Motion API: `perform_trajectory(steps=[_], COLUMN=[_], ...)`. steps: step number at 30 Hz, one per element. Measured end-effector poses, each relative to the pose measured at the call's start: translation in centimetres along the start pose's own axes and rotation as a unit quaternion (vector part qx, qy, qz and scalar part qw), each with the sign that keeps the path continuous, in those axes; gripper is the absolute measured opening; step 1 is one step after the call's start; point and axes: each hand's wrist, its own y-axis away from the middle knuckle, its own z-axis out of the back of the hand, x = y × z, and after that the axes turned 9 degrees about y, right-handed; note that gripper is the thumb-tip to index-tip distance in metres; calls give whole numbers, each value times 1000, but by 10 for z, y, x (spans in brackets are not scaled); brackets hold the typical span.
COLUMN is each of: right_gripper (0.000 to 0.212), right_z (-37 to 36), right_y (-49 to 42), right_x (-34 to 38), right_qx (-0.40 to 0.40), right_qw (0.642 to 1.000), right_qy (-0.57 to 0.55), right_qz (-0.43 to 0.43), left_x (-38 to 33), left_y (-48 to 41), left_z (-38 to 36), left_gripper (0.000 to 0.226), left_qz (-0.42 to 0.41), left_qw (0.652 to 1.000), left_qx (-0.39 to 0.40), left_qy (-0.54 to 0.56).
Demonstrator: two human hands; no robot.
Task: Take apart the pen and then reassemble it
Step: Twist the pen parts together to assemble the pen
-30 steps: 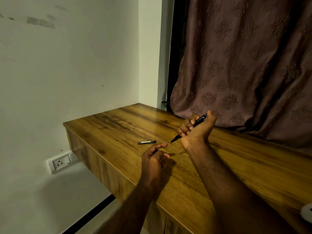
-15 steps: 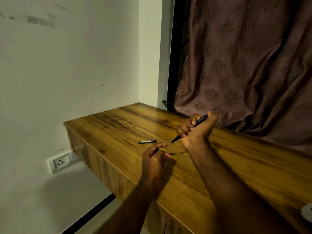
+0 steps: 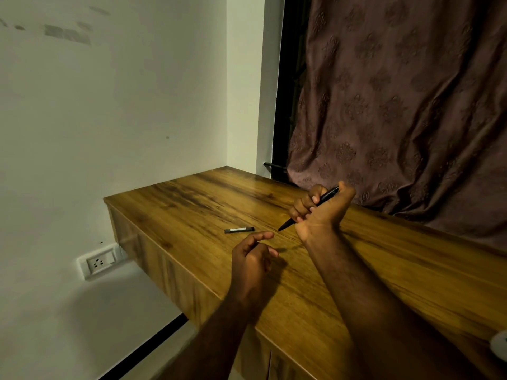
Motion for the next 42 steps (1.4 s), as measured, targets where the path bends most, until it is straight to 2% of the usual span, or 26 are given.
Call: perform_trajectory(steps=[21, 25, 34, 42], right_gripper=[51, 51, 52, 52], right_z=[1, 1, 1, 1], right_y=[1, 0, 0, -2], right_x=[-3, -4, -6, -8], right_qx=[-5, 1, 4, -5], right_qw=[1000, 1000, 1000, 1000], right_qy=[6, 6, 4, 5], right_qz=[-1, -2, 0, 0], left_x=[-4, -6, -4, -7], left_y=[4, 6, 4, 7], left_z=[-3, -6, -3, -4], left_gripper=[32, 32, 31, 32], left_qz=[1, 15, 4, 14], left_qw=[1000, 999, 1000, 1000], left_qx=[2, 5, -1, -5], left_qy=[-4, 34, -12, -5])
